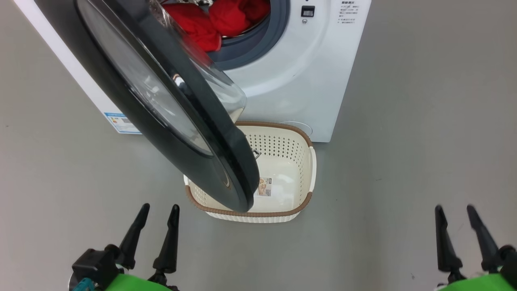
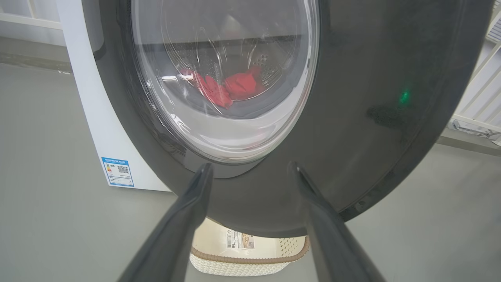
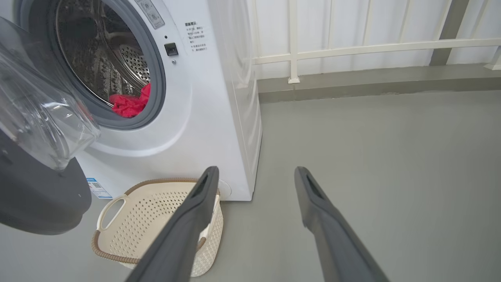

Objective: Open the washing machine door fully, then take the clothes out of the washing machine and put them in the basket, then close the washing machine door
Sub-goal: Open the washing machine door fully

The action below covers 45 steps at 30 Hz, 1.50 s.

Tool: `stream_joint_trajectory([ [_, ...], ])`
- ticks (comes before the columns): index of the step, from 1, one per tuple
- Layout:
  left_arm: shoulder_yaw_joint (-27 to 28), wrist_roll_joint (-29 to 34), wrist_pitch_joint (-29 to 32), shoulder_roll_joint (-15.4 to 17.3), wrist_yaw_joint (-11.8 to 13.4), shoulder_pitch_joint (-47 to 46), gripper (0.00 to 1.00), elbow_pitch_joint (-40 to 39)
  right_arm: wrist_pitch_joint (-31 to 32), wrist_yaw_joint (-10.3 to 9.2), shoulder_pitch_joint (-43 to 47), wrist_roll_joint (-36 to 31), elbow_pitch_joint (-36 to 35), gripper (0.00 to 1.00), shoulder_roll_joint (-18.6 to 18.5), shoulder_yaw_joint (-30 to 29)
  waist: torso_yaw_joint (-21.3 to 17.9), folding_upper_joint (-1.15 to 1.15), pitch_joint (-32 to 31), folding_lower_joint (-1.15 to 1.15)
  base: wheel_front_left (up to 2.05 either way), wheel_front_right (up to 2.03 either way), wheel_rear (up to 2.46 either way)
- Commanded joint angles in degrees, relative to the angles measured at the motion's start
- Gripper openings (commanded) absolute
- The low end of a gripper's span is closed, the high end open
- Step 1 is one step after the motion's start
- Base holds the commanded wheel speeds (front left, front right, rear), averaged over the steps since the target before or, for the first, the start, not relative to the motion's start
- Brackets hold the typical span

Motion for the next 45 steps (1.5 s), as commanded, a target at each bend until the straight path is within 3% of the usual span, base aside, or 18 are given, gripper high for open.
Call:
stream_joint_trajectory([
  [1, 2.06, 0.45, -0.69, 0.93, -0.32, -0.52, 1.0, -1.29, -0.37, 0.37, -0.05, -0.24, -1.17, 1.0, -0.63, 1.49, 0.02, 0.0, 0.0, 0.0, 0.0, 0.0, 0.0],
  [22, 1.8, 0.41, -0.69, 0.53, -0.32, -0.7, 1.0, -1.5, -0.37, 0.37, -0.53, 1.08, -0.68, 1.0, -0.6, 2.48, 0.29, 0.0, 0.03, 0.0, 0.0, 0.0, 0.0],
  [23, 1.75, 0.39, -0.69, 0.47, -0.32, -0.72, 1.0, -1.54, -0.37, 0.37, -0.71, 1.51, -0.58, 0.97, -0.6, 3.11, 0.35, 0.0, 0.03, 0.0, 0.0, 0.0, 0.0],
  [24, 1.68, 0.37, -0.69, 0.41, -0.32, -0.72, 1.0, -1.59, -0.37, 0.37, -1.01, 2.16, -0.34, 0.44, -0.6, 3.94, 0.42, 0.0, 0.06, 0.0, 0.0, 0.0, 0.0],
  [25, 1.63, 0.34, -0.69, 0.34, -0.32, -0.72, 1.0, -1.64, -0.37, 0.37, -1.51, 2.9, -0.33, 0.18, -0.6, 4.64, 0.5, 0.0, 0.1, 0.0, 0.0, 0.0, 0.0],
  [26, 1.57, 0.32, -0.69, 0.28, -0.32, -0.73, 1.0, -1.69, -0.37, 0.37, -2.07, 3.81, -0.23, 0.0, -0.6, 5.18, 0.59, 0.0, 0.14, 0.0, 0.0, 0.0, 0.0],
  [40, 0.32, -0.1, -0.69, -0.43, -0.32, -0.69, 1.0, -2.48, -0.37, 0.37, -17.91, 12.89, -0.46, 0.0, -0.65, 16.88, 3.19, 0.0, 0.88, 0.0, 0.0, 0.0, 0.0],
  [45, -0.51, -0.53, -0.69, -0.73, -0.32, -0.98, 1.0, -2.64, -0.37, 0.37, -24.48, 19.46, 1.83, 0.0, -1.85, 21.9, 4.75, 0.0, 1.47, 0.0, 0.0, 0.0, 0.0],
])
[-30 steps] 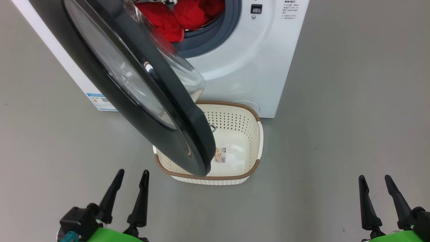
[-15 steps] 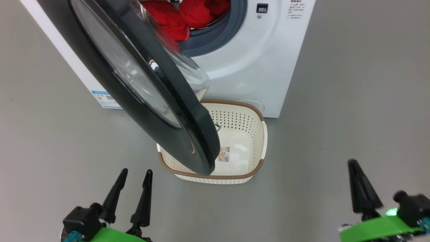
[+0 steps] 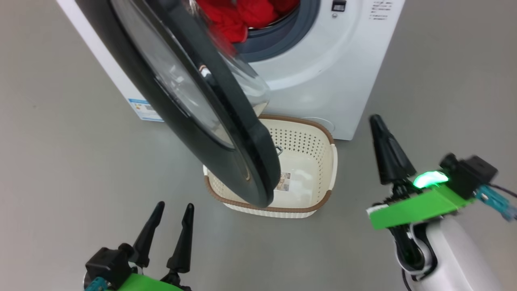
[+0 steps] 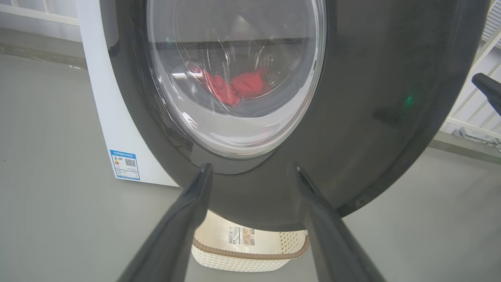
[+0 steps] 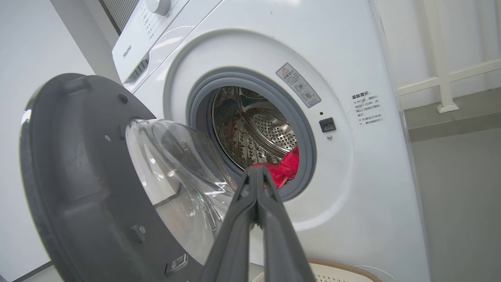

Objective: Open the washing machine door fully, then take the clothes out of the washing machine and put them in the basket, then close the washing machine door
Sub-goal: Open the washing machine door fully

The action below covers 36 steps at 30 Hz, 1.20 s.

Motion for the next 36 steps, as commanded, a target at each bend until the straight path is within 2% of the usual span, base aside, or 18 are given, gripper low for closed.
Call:
stream_joint_trajectory([
  [1, 1.47, -0.42, -0.69, 0.34, -0.32, -0.91, 1.0, -1.7, -0.36, 0.36, -3.29, 2.87, -0.24, 0.0, -0.69, 3.7, 1.06, 0.0, 0.56, 0.0, 0.0, 0.0, 0.0],
  [10, 0.12, -1.25, -0.69, -0.11, -0.32, -1.73, 1.0, -1.87, -0.32, 0.36, -13.38, 20.3, 3.73, 0.0, -7.25, 20.55, 4.44, 0.0, 2.05, 0.0, 0.0, 0.0, 0.0],
  [11, 0.12, -1.25, -0.69, -0.11, -0.32, -1.73, 1.0, -1.87, -0.32, 0.36, -13.38, 20.3, 3.73, 0.0, -7.25, 20.55, 4.44, 0.0, 2.05, 0.0, 0.0, 0.0, 0.0],
  [18, -1.17, -1.89, -0.69, -0.38, -0.32, -1.97, 1.0, -2.11, 2.82, 0.36, -18.68, 32.86, 4.39, 0.0, -12.86, 31.53, 7.09, 0.0, 2.79, 0.0, 0.0, 0.0, 0.0],
  [25, -1.29, -2.4, -0.69, -0.58, -0.32, -1.8, 1.0, -2.06, 2.91, 0.36, -21.66, 39.08, 3.61, 0.0, -15.76, 38.28, 9.96, 0.0, 2.58, 0.0, 0.0, 0.0, 0.0],
  [36, -0.39, -3.79, -0.69, -0.63, -0.32, -0.47, 1.0, -1.68, 1.18, 0.36, -23.74, 43.53, 3.9, 0.0, -15.9, 46.4, 15.91, 0.0, 0.37, 0.0, 0.0, 0.0, 0.0],
])
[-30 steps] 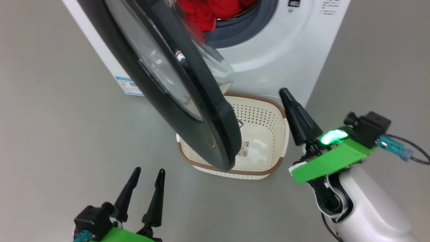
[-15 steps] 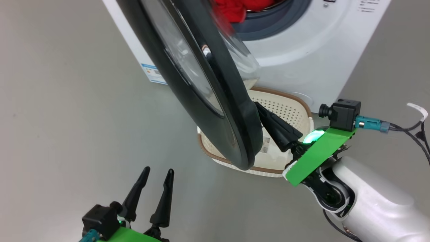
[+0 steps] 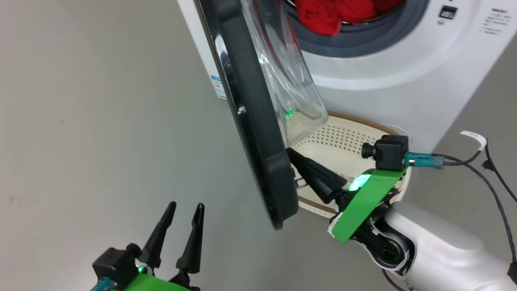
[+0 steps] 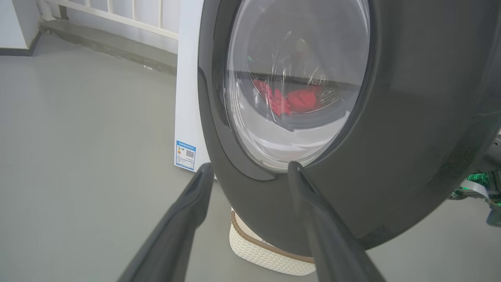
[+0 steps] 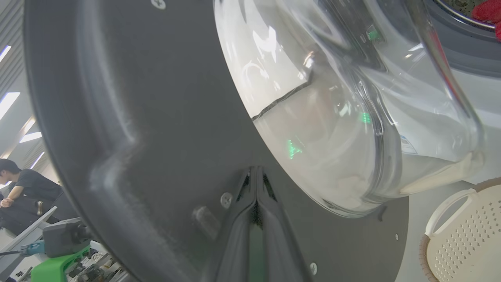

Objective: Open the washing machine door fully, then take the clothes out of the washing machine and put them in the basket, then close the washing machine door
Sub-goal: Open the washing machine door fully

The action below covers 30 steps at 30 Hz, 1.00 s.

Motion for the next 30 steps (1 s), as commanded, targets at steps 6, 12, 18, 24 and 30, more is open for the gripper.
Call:
stream_joint_trajectory([
  [6, 2.83, -0.21, -0.69, 0.59, -0.32, 0.9, 1.0, -1.37, -0.8, 0.39, -2.29, 2.17, -0.82, 0.0, 2.83, 3.86, 4.12, 0.0, -1.51, 0.0, 0.0, 0.0, 0.0],
  [12, 6.42, -0.86, -0.69, 0.59, -0.32, 1.49, 1.0, -2.64, -0.55, 0.39, -6.54, 3.98, 0.25, 0.0, 5.49, 8.68, 4.71, 0.0, -0.55, 0.0, 0.0, 0.0, 0.0],
  [18, 8.65, -1.33, -0.69, 0.59, -0.3, 2.01, 1.0, -3.35, -0.62, 0.39, -9.52, 5.69, 1.0, 0.0, 7.39, 11.93, 4.96, 0.0, -0.31, 0.0, 0.0, 0.0, 0.0],
  [24, 9.37, -1.58, -0.69, 0.59, -0.17, 2.35, 1.0, -3.73, -0.86, 0.39, -10.92, 6.83, 1.6, 0.0, 8.39, 13.64, 4.99, 0.0, -0.5, 0.0, 0.0, 0.0, 0.0],
  [30, 9.37, -1.55, -0.69, 0.59, -0.12, 2.43, 1.0, -3.82, -1.35, 0.39, -11.15, 7.35, 2.11, 0.0, 8.1, 14.44, 4.85, 0.0, -0.87, 0.0, 0.0, 0.0, 0.0],
])
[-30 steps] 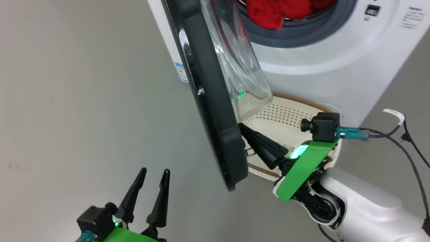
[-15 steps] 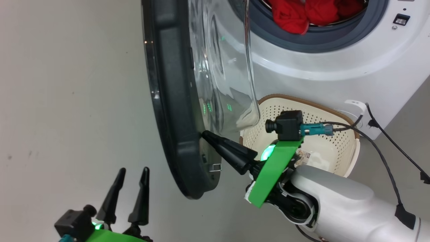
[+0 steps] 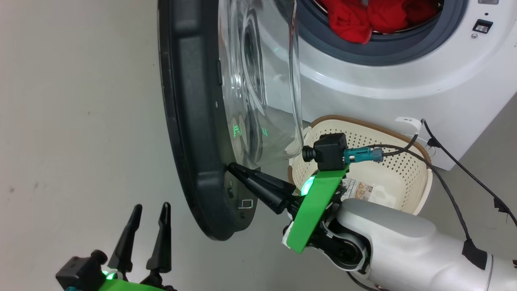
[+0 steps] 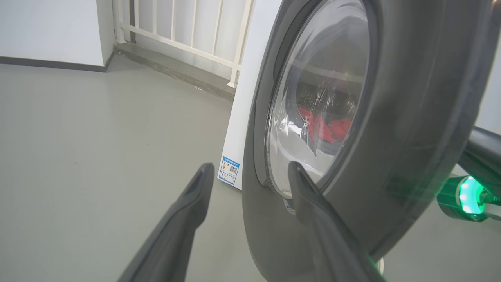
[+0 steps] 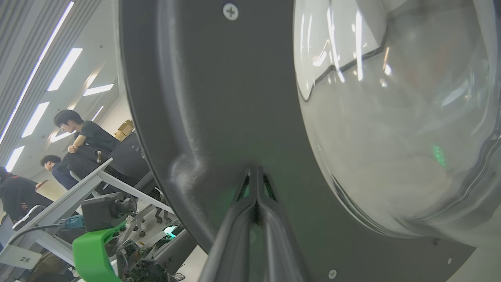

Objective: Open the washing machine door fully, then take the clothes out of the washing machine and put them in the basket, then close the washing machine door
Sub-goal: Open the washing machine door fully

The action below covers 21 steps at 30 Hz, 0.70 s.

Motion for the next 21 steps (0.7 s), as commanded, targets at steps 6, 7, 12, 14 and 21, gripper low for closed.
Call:
stream_joint_trajectory([
  [6, 1.76, 0.07, -0.69, 0.67, -0.19, -0.59, 1.0, -1.05, -1.09, 0.44, 0.96, 0.19, 0.07, 0.0, -0.29, -0.8, -0.35, 0.0, -0.58, 0.0, 0.0, 0.0, 0.0],
  [7, 1.71, 0.16, -0.69, 0.67, -0.21, -0.73, 1.0, -0.88, -1.13, 0.44, 1.34, 0.09, 0.28, 0.12, -0.58, -1.12, -0.41, 0.0, -0.71, 0.0, 0.0, 0.0, 0.0],
  [12, 1.85, 1.25, -0.69, 0.67, -0.28, -1.62, 1.0, 0.46, -1.2, 0.44, 4.73, -1.01, 1.17, 0.45, -1.91, -4.25, -0.77, 0.0, -1.56, 0.0, 0.0, 0.0, 0.0],
  [14, 1.56, 1.68, -0.69, 0.67, -0.29, -2.04, 1.0, 0.96, -1.21, 0.44, 6.65, -1.74, 1.46, 0.51, -2.45, -5.88, -0.94, 0.0, -1.94, 0.0, 0.0, 0.0, 0.0],
  [21, 0.5, 2.58, -0.69, 0.67, -0.31, -2.87, 1.0, 2.12, -1.22, 0.44, 13.87, -3.86, 2.23, 1.0, -4.56, -11.97, -1.44, 0.0, -3.11, 0.0, 0.0, 0.0, 0.0],
])
